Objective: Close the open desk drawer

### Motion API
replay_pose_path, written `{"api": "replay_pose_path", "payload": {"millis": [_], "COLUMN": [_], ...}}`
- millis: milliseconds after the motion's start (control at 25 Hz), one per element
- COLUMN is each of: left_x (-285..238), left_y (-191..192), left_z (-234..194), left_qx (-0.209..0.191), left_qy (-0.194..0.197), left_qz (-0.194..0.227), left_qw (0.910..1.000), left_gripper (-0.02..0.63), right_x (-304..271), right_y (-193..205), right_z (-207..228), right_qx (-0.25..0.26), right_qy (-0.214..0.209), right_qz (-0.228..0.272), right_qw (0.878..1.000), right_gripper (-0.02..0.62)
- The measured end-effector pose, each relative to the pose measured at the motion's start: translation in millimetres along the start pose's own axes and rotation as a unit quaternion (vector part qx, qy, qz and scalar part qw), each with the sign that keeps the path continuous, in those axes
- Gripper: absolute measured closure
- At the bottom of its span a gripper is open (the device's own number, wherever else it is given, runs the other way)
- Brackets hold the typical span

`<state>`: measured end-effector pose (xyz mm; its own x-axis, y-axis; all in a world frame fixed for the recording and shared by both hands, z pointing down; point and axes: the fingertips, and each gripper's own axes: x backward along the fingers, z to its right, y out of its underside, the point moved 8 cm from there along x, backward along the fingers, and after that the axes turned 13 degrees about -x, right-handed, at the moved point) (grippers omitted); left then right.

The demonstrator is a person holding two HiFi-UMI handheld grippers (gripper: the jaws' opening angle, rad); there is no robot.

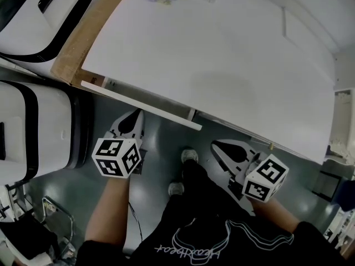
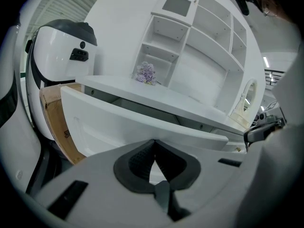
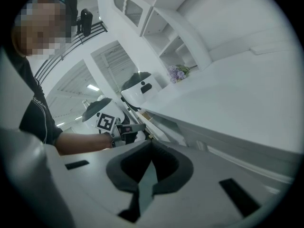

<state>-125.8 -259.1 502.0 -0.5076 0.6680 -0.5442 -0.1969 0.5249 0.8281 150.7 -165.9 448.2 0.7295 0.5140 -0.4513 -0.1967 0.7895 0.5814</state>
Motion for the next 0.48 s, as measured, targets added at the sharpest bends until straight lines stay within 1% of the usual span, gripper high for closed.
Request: {"api": "replay_pose_path", "payload": {"millis": [480], "left_x": [-20], "left_y": [-13], "left_z": [-1], "left_qx": [-0.006], "left_qy": [0.003], "left_qz": [0.000], "left_qw": [1.0000], "left_gripper": [0.603], "right_x": [4], "right_y": [-2], "right_z": [7], "right_qx": [0.005], "right_qy": [0.006], "right_qz": [-0.002], "right_qw": [1.000], "right_gripper": [0.589]}}
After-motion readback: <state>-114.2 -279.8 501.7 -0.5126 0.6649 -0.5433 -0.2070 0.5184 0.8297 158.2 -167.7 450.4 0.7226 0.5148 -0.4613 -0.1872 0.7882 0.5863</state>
